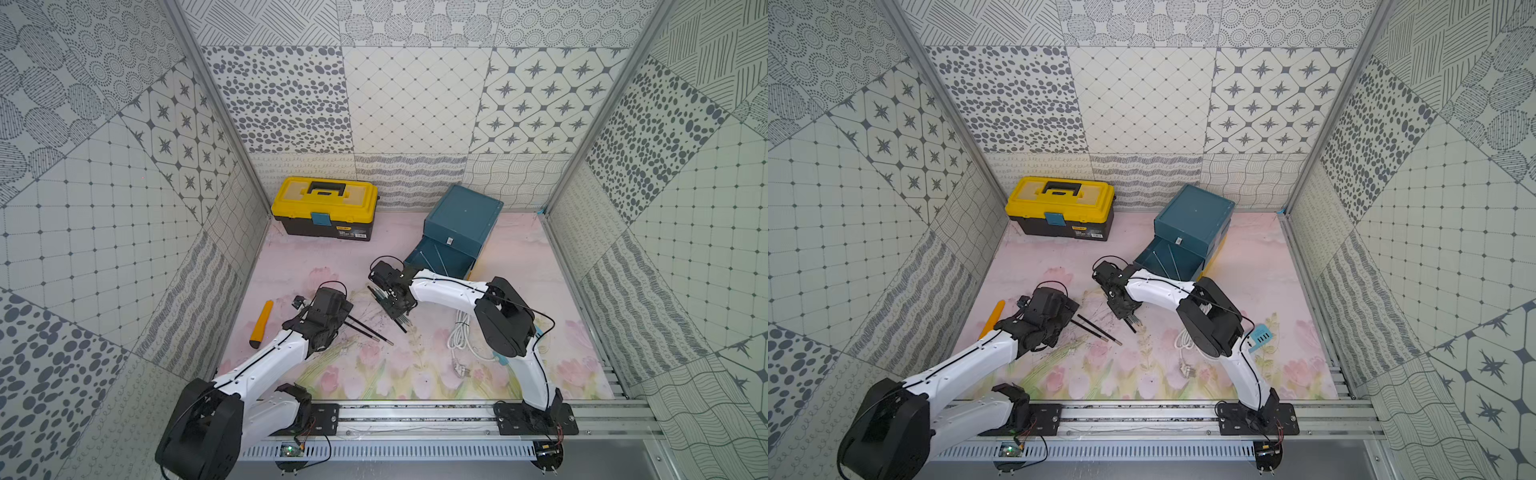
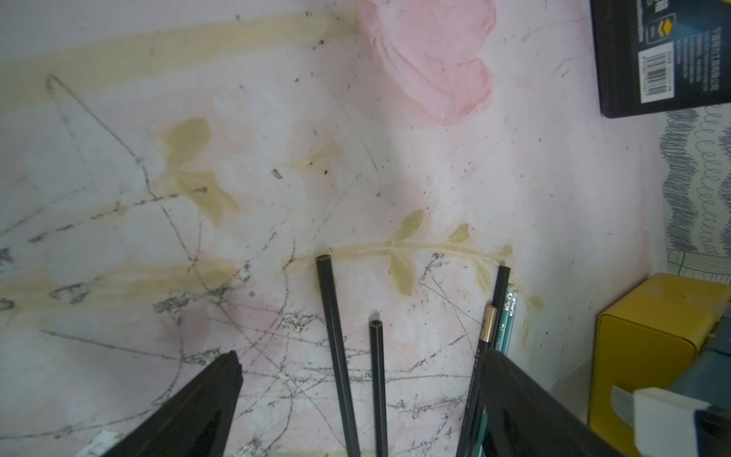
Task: Please place the pencils in the drawer according to their color
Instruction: Pick up the pencil from the center of the board.
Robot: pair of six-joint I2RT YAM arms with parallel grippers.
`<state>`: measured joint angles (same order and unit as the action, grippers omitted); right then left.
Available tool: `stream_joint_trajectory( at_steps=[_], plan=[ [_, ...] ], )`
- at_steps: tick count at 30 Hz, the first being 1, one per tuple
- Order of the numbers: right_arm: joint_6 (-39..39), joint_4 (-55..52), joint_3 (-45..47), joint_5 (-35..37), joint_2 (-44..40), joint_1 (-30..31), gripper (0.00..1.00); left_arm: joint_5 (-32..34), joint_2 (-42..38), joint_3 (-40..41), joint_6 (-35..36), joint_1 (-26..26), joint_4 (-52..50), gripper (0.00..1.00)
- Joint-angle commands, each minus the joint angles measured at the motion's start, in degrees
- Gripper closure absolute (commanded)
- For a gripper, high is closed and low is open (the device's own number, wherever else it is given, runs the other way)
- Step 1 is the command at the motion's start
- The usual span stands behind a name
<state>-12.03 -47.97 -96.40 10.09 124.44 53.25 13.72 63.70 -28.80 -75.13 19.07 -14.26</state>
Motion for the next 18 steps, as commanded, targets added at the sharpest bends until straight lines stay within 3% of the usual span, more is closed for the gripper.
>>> stream_joint_trajectory(
  at_steps=[1,18],
  plan=[
    [-0.7,0.6,0.8,-0.4,2.2,-0.3,0.79,0.2,0.3,-0.1,1.2,-0.1,0.4,0.01],
    [-2.2,1.4,1.6,-0.6,1.6,-1.0,0.81,0.0,0.5,-0.6,1.4,-0.1,0.5,0.01]
  ],
)
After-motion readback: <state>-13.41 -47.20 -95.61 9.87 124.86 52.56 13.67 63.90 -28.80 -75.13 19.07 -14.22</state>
